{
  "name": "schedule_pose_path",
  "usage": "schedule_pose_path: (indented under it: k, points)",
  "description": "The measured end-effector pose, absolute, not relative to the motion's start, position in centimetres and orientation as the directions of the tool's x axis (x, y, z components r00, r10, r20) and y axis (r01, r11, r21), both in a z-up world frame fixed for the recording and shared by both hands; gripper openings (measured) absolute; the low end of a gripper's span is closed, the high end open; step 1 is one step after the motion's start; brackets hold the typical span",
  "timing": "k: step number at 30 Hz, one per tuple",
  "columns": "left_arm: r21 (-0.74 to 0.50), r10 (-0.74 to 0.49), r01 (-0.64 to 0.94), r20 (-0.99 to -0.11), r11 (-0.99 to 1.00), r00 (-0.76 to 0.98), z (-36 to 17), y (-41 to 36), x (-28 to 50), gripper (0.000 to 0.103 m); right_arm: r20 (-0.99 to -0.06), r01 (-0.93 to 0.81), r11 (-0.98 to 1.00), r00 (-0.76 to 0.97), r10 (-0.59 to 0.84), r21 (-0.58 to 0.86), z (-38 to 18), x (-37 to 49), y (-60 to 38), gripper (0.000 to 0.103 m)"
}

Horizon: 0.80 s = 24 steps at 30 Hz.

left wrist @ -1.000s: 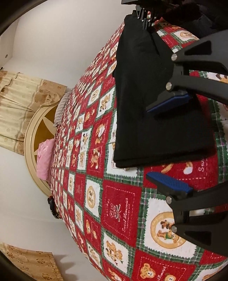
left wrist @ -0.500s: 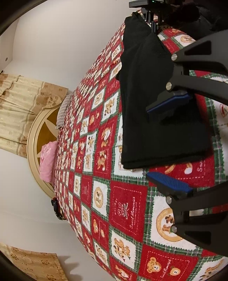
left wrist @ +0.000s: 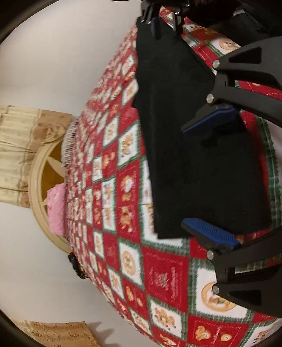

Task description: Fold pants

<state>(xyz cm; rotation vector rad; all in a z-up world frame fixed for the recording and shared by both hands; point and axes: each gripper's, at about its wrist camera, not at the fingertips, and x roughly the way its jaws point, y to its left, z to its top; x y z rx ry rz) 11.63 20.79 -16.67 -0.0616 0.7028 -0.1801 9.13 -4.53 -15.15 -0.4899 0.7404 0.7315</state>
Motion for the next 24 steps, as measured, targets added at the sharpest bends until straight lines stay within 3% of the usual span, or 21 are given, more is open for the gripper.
schedule_pose_path:
  k: [2, 3, 4, 6, 9, 18, 20, 22, 24]
  points:
    - [-0.083, -0.166, 0.148, -0.654, 0.985, 0.738, -17.4, 20.3, 11.2, 0.081, -0.758, -0.762, 0.640, 0.474, 0.447, -0.099, -16.0, 9.9, -2.5, 0.049]
    - [-0.063, -0.153, 0.149, -0.657, 0.987, 0.738, -17.7, 20.2, 10.9, 0.081, -0.771, -0.771, 0.632, 0.448, 0.453, -0.076, -16.7, 10.4, -1.5, 0.042]
    - [-0.047, -0.147, 0.154, -0.654, 0.987, 0.742, -17.7, 20.1, 10.5, 0.081, -0.784, -0.781, 0.622, 0.421, 0.456, -0.058, -17.4, 10.7, -0.6, 0.026]
    - [-0.026, -0.142, 0.166, -0.657, 0.986, 0.741, -17.8, 20.0, 9.9, 0.081, -0.815, -0.800, 0.599, 0.376, 0.441, -0.045, -18.8, 10.5, 0.6, 0.012]
    - [-0.036, -0.149, 0.167, -0.656, 0.985, 0.740, -17.5, 20.2, 9.4, 0.082, -0.823, -0.814, 0.570, 0.397, 0.407, -0.110, -19.9, 9.0, 1.1, 0.012]
    - [-0.075, -0.194, 0.184, -0.548, 0.980, 0.814, -13.1, 17.7, 9.4, 0.084, -0.820, -0.816, 0.577, 0.308, 0.483, 0.033, -17.9, 10.7, -0.7, 0.013]
    - [-0.091, -0.251, 0.240, -0.530, 0.966, 0.810, -12.3, 15.6, 9.7, 0.091, -0.784, -0.780, 0.617, 0.315, 0.534, 0.107, -16.1, 12.9, -1.9, 0.019]
    - [-0.105, -0.311, 0.303, -0.525, 0.947, 0.792, -12.3, 13.3, 10.3, 0.092, -0.746, -0.732, 0.655, 0.329, 0.579, 0.186, -14.6, 15.4, -3.0, 0.041]
    - [-0.113, -0.350, 0.344, -0.526, 0.932, 0.775, -12.6, 11.3, 10.8, 0.092, -0.720, -0.682, 0.688, 0.345, 0.602, 0.249, -13.7, 18.1, -3.7, 0.043]
